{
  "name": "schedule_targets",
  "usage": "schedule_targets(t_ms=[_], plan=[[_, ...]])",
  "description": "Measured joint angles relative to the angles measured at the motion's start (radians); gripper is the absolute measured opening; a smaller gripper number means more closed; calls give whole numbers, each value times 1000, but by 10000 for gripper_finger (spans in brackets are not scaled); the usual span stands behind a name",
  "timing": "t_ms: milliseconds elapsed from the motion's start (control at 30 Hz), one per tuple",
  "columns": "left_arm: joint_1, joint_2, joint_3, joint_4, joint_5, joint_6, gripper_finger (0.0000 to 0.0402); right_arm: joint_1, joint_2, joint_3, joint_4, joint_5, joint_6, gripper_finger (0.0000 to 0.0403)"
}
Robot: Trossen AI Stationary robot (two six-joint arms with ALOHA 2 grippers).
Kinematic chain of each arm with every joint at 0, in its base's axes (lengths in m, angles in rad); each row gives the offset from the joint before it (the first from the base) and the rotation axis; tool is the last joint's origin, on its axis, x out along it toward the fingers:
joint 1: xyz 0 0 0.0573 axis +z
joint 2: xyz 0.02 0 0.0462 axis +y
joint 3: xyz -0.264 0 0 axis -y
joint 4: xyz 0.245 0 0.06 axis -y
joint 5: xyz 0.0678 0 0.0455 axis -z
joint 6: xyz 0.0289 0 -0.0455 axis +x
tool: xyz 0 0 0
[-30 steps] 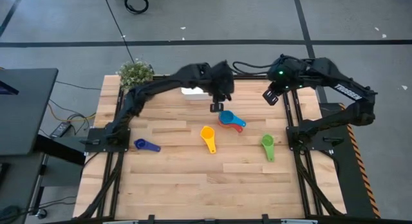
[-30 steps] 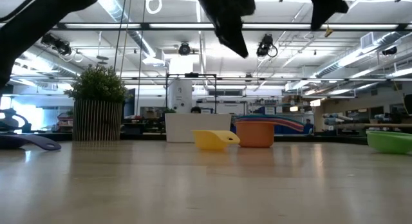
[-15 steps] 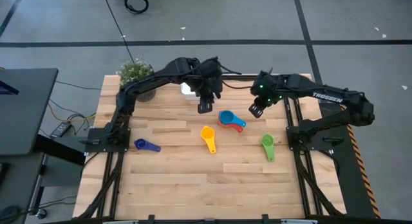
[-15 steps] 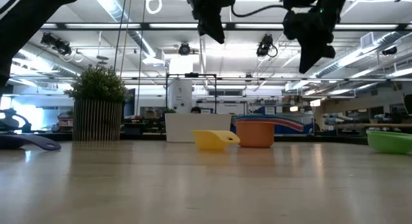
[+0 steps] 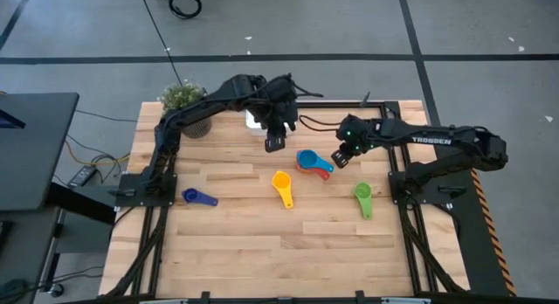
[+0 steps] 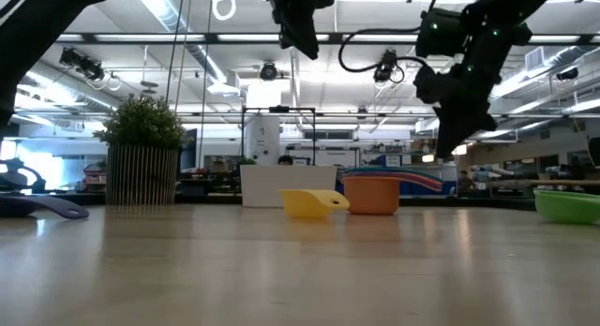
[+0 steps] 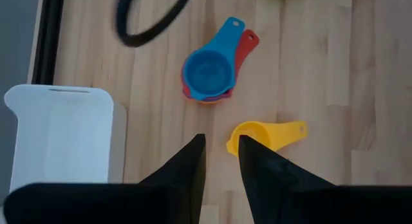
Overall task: Nest measuring cups in basket
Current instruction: Stack the light blue measuring cup on top of the red measuring cup, then stack the yellow measuring cup on top of the light blue measuring cup
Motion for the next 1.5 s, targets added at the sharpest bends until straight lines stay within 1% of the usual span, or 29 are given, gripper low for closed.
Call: schedule_targets(t_ms=[200,267,467,533,700,800,967,1100,1300,1500], plan=[[23,0,0,0,-2,0,100,9,9,-82,183,1,20,11],[30,0,0,1,-2,0,100,12,29,-96,228,2,41,10],[46,0,0,1,-2,0,100,33,131,-98,303,-10,29,8],[47,0,0,1,-2,0,100,45,171,-98,347,-40,29,9],[47,0,0,0,-2,0,100,91,253,-98,472,-158,47,8],[47,0,0,-2,-2,1,100,128,274,-97,509,-175,71,8],[47,0,0,-4,-2,2,100,173,274,-77,506,-149,72,7],[47,0,0,-15,-2,2,100,178,240,-48,436,-105,40,7],[50,-7,0,-103,-2,-5,100,178,132,14,269,-104,-66,7],[55,-53,-1,-173,-1,-32,100,180,-3,99,95,-85,-151,7]])
